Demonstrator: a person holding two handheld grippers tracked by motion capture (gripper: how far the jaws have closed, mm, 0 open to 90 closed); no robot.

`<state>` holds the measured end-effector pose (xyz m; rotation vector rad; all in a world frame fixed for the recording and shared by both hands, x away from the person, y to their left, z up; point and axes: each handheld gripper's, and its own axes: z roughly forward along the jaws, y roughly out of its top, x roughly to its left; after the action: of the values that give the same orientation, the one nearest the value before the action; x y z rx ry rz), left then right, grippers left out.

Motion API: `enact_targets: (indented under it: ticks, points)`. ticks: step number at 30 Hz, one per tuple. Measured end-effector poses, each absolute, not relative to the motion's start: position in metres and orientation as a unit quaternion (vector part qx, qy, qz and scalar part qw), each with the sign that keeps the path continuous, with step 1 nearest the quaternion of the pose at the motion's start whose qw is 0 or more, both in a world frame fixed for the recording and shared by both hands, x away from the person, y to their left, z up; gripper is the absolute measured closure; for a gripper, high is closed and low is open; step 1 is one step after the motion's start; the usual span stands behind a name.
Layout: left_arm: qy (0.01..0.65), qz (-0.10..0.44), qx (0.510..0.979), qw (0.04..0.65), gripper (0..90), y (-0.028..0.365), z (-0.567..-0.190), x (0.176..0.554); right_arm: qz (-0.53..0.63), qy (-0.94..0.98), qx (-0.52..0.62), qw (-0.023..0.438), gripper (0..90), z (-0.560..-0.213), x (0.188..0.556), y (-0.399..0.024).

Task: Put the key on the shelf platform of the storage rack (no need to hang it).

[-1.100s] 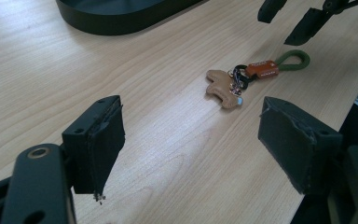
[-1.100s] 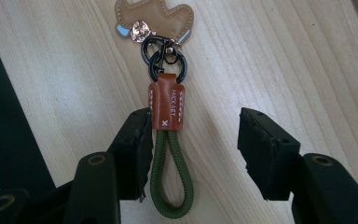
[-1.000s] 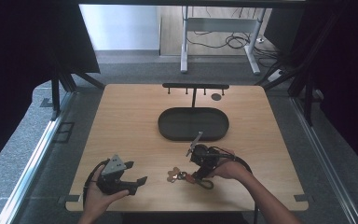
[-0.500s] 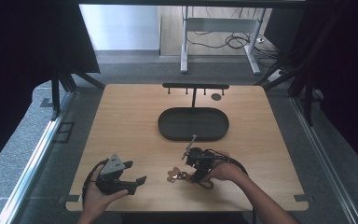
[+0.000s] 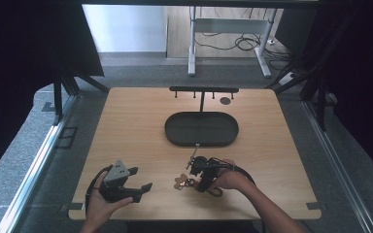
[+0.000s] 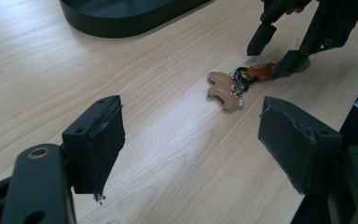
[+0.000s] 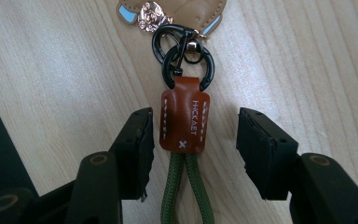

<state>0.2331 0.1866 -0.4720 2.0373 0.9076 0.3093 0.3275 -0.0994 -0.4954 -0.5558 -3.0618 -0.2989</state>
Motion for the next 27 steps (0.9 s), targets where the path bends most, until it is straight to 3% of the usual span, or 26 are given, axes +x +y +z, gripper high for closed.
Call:
enact_targets:
  ticks: [17, 27]
  points:
    - [0.364, 0.126, 0.815, 0.432, 22.7, 0.188, -0.471, 0.232, -0.083, -0.982, -0.168, 0.000, 50.3, -0.502, 0.324, -0.088]
    - [0.364, 0.126, 0.816, 0.432, 22.7, 0.187, -0.471, 0.232, -0.075, -0.982, -0.172, -0.010, 63.3, -0.501, 0.323, -0.088]
